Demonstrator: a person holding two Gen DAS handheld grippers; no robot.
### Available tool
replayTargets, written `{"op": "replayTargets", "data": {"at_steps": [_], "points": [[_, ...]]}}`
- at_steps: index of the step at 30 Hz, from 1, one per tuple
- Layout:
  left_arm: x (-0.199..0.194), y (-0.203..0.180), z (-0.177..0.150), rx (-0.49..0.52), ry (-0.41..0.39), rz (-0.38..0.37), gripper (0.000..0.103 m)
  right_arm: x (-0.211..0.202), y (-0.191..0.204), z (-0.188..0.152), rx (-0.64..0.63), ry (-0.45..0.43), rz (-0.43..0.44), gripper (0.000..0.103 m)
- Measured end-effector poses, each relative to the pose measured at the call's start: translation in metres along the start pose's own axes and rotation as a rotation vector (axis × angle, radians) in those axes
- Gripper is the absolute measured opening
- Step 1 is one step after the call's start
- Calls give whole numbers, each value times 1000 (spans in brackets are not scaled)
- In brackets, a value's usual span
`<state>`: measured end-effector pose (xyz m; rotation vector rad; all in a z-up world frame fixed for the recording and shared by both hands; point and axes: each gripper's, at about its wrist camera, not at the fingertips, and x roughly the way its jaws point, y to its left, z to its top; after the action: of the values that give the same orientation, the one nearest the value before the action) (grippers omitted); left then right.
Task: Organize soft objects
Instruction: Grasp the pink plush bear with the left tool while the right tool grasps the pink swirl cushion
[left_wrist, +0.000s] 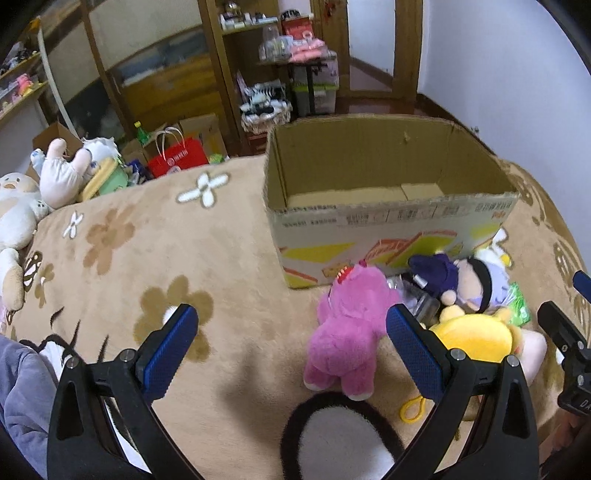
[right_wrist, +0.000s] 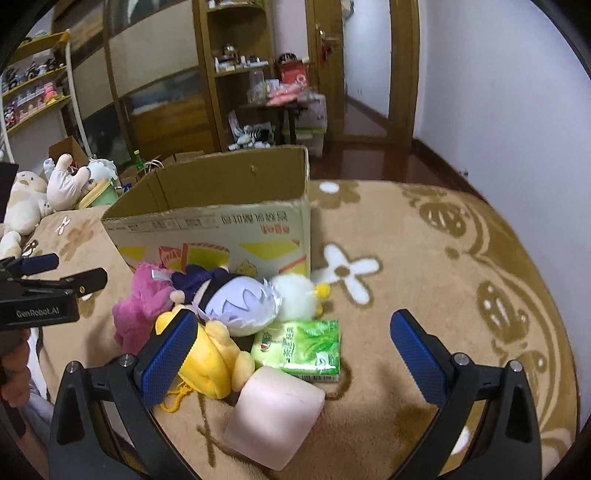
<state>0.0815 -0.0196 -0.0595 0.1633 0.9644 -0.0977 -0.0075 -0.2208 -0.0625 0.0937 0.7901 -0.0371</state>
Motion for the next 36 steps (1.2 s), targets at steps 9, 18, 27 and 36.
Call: {"op": "replayTargets", "data": {"at_steps": [9, 18, 27, 36], "points": [[38, -8, -6, 22, 119, -15, 101, 15, -6, -12, 35, 116, 25, 103], [66, -7, -9, -4, 215, -67, 101, 25, -22, -29, 110, 225, 97, 74], [85, -12, -15, -21, 272, -139, 83, 34, -23, -32, 133, 251, 150, 38], [81, -18, -19, -27, 276, -187, 48, 25, -28, -31, 153, 228, 157, 36]]}}
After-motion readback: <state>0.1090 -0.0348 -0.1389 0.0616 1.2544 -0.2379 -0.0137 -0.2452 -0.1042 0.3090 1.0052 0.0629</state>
